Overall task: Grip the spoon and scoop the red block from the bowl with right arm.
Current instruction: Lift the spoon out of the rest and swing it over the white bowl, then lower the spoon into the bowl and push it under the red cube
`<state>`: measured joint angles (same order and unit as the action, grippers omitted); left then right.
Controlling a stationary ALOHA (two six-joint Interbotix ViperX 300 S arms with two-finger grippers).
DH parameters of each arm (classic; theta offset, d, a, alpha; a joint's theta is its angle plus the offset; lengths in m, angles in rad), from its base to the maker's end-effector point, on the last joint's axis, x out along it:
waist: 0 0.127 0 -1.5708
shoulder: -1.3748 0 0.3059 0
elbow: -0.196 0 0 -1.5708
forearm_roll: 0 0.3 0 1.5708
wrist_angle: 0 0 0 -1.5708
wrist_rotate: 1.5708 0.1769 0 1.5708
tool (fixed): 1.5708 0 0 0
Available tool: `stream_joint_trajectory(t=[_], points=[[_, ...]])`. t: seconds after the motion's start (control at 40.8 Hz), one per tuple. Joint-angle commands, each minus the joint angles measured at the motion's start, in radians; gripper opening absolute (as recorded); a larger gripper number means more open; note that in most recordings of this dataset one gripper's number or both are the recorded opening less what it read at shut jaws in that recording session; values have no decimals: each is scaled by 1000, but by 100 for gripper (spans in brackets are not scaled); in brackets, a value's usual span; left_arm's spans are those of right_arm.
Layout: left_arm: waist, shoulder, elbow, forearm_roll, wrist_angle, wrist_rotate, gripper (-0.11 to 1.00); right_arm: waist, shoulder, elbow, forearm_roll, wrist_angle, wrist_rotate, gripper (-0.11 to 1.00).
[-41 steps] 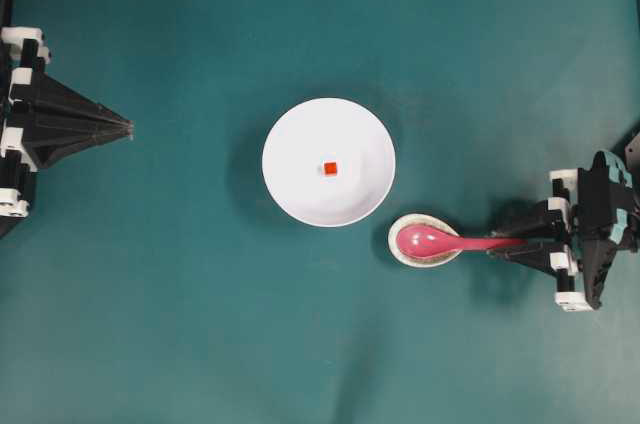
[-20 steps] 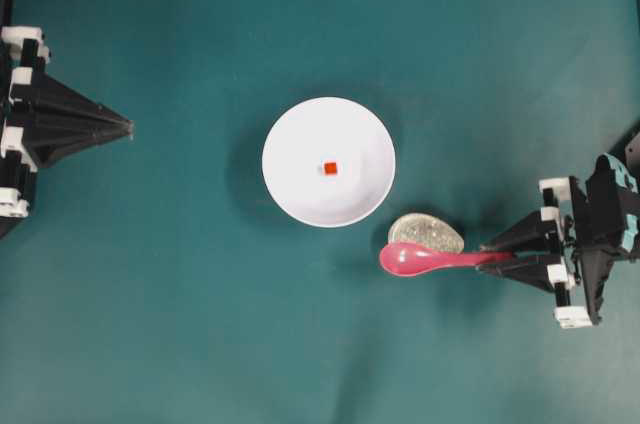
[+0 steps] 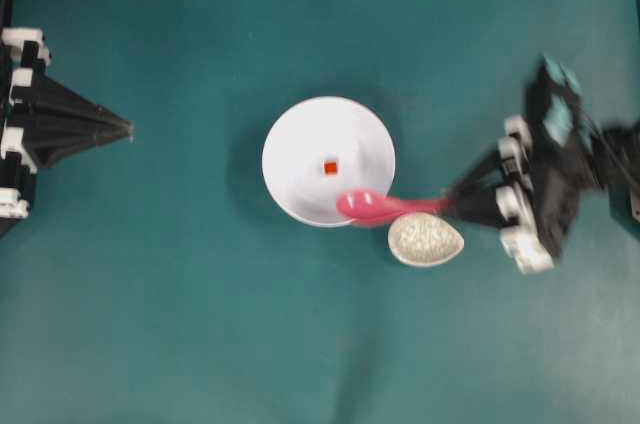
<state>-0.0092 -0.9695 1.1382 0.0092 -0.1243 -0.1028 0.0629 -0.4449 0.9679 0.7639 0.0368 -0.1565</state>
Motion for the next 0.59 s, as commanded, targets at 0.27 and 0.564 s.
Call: stream_joint_trajectory(t=[0.27, 0.564], points=[[-11, 11, -28, 2, 28, 0, 0, -265, 193, -344, -184, 563, 11, 24], [-18, 12, -29, 2, 28, 0, 0, -264, 382, -569, -351, 781, 64, 24]])
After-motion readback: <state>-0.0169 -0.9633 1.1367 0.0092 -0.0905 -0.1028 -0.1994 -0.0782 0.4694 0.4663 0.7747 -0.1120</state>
